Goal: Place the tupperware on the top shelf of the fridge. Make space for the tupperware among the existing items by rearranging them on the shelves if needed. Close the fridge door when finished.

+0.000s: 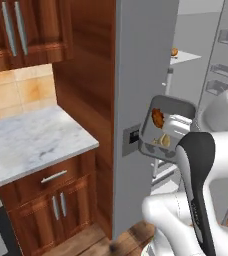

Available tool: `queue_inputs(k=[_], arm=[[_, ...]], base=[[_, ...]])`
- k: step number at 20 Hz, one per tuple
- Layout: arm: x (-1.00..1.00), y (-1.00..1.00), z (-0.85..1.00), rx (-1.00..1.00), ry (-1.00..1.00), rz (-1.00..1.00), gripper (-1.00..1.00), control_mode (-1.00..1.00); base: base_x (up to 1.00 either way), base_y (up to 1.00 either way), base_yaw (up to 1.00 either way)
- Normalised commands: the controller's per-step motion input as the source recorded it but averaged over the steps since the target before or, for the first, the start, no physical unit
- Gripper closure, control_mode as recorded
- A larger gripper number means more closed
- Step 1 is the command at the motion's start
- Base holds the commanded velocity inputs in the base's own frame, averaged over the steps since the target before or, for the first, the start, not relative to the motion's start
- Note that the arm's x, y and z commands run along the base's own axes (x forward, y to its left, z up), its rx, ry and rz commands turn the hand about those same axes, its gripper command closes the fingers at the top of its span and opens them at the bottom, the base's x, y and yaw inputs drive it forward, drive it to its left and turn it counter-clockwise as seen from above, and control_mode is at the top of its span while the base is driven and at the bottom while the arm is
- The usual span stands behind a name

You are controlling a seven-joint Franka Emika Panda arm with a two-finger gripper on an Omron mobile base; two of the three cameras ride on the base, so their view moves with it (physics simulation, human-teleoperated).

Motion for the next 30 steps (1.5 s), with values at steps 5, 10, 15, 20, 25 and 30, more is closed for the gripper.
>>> queue_inputs(k=[5,10,15,20,25,30], arm=[[0.0,0.0,0.0,0.0,0.0,0.0,1.0,1.0],[0.0,0.0,0.0,0.0,0.0,0.0,1.0,1.0],[0.0,0.0,0.0,0.0,0.0,0.0,1.0,1.0],[0.0,0.0,0.0,0.0,0.0,0.0,1.0,1.0],[0.0,0.0,0.0,0.0,0.0,0.0,1.0,1.0],[0.0,0.0,0.0,0.0,0.0,0.0,1.0,1.0]], base=[[0.18,-0.65,-0.08],[0.53,-0.69,0.06],[0.52,-0.72,0.18],[0.52,-0.3,0.27],[0.51,-0.16,0.35],[0.47,-0.45,0.33]])
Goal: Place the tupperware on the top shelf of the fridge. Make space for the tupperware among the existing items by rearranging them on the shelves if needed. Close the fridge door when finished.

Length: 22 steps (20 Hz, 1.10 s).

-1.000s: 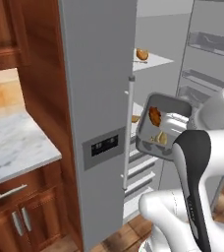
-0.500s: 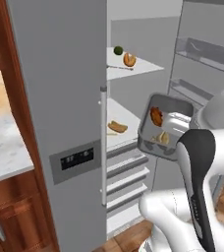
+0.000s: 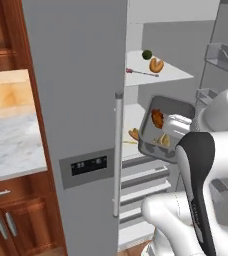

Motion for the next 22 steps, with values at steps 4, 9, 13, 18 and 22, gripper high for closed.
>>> queue_inputs(k=[4,9,13,18,22], arm=[[0.0,0.0,0.0,0.0,0.0,0.0,1.0,1.0],[0.0,0.0,0.0,0.0,0.0,0.0,1.0,1.0],[0.0,0.0,0.0,0.0,0.0,0.0,1.0,1.0],[0.0,0.0,0.0,0.0,0.0,0.0,1.0,1.0],[0.0,0.0,0.0,0.0,0.0,0.0,1.0,1.0]], base=[[0.45,-0.43,0.3],[0.58,-0.27,0.23],[0.54,-0.49,0.16],[0.44,-0.57,0.12],[0.54,-0.2,0.09]])
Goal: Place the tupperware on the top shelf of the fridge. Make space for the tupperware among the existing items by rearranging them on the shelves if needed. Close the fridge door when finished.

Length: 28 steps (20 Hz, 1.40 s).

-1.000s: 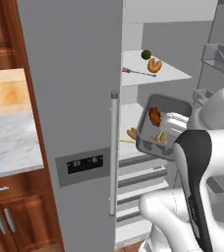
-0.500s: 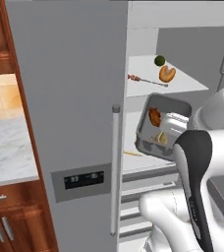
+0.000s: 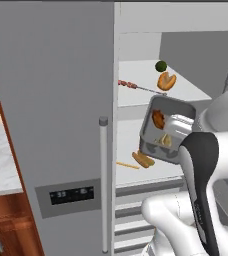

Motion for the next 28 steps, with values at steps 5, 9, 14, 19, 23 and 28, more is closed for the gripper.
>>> queue_inputs(k=[5,9,14,19,23,28], arm=[[0.44,0.0,-0.02,0.0,0.0,0.0,1.0,-1.0],[0.14,0.0,0.0,0.0,-0.13,0.0,1.0,-1.0],[0.0,-0.04,0.23,0.02,-0.14,0.01,1.0,-1.0],[0.12,-0.1,0.47,0.01,0.0,0.05,1.0,-1.0],[0.34,-0.06,0.25,0.0,0.0,0.03,1.0,-1.0],[0.36,-0.17,0.17,0.0,0.0,0.01,1.0,-1.0]], base=[[0.12,0.0,0.0],[0.0,0.0,0.0],[0.0,0.0,0.0],[0.0,0.0,0.0],[0.0,0.0,0.0],[0.0,0.0,0.0]])
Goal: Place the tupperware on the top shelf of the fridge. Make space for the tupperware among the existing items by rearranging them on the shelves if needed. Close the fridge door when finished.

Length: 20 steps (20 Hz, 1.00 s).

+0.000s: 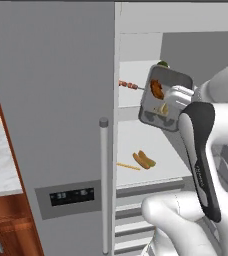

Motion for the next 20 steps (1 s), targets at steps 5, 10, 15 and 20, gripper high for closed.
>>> queue_inputs(k=[5,10,15,20], arm=[[0.26,-0.02,0.16,-0.03,0.0,0.0,1.0,-1.0],[0.23,-0.01,0.23,-0.02,-0.03,0.0,1.0,-1.0],[0.26,-0.01,0.17,0.0,-0.06,0.0,1.0,-1.0],[0.38,-0.12,0.01,0.0,-0.11,0.0,1.0,-1.0]], base=[[0.0,0.0,0.0],[0.0,0.0,0.0],[0.0,0.0,0.0],[0.0,0.0,0.0]])
